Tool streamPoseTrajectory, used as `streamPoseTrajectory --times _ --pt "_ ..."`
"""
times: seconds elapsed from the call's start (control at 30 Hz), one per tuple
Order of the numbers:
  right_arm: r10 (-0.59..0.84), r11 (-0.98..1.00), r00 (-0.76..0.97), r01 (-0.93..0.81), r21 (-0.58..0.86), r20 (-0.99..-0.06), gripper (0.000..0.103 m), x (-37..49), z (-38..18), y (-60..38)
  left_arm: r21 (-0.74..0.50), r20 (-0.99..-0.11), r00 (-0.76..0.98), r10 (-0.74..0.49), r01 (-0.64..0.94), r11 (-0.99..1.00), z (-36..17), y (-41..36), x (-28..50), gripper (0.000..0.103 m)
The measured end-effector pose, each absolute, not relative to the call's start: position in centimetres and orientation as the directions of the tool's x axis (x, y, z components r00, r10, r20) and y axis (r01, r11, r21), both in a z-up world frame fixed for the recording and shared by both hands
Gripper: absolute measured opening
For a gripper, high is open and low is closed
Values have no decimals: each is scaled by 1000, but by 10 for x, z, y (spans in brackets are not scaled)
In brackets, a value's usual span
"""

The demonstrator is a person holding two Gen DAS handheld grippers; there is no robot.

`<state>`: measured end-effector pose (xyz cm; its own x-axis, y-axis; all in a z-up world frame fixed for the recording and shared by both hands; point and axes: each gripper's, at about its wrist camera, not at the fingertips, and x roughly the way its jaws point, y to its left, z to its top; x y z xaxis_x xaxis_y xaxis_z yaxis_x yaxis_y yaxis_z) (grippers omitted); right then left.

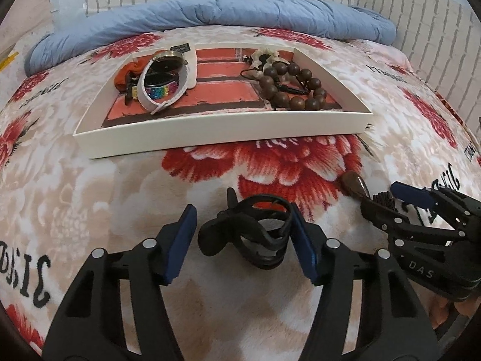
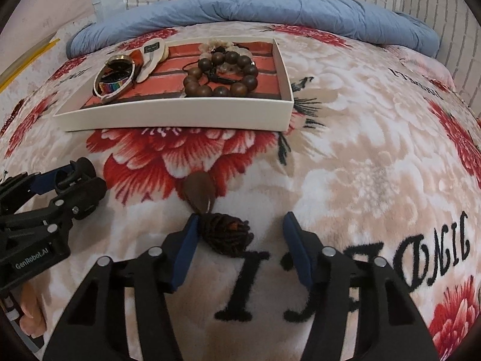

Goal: Organize jewelry
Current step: 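Grasp the black claw clip with the left gripper while the right gripper grasps the brown tassel pendant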

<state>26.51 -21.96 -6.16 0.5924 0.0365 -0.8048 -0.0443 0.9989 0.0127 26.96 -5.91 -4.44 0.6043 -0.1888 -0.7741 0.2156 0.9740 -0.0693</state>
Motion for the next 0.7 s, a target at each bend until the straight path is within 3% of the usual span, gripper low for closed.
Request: streamPoseTrajectory --times 0.23,0.7 --pt "43 997 603 -73 -2 -797 30 263 -60 -213 -98 -774 594 -218 228 969 -45 -58 268 53" --pt "42 998 691 -64 -3 -722 24 255 -24 -215 -101 -756 625 -196 184 978 -26 -40 264 52"
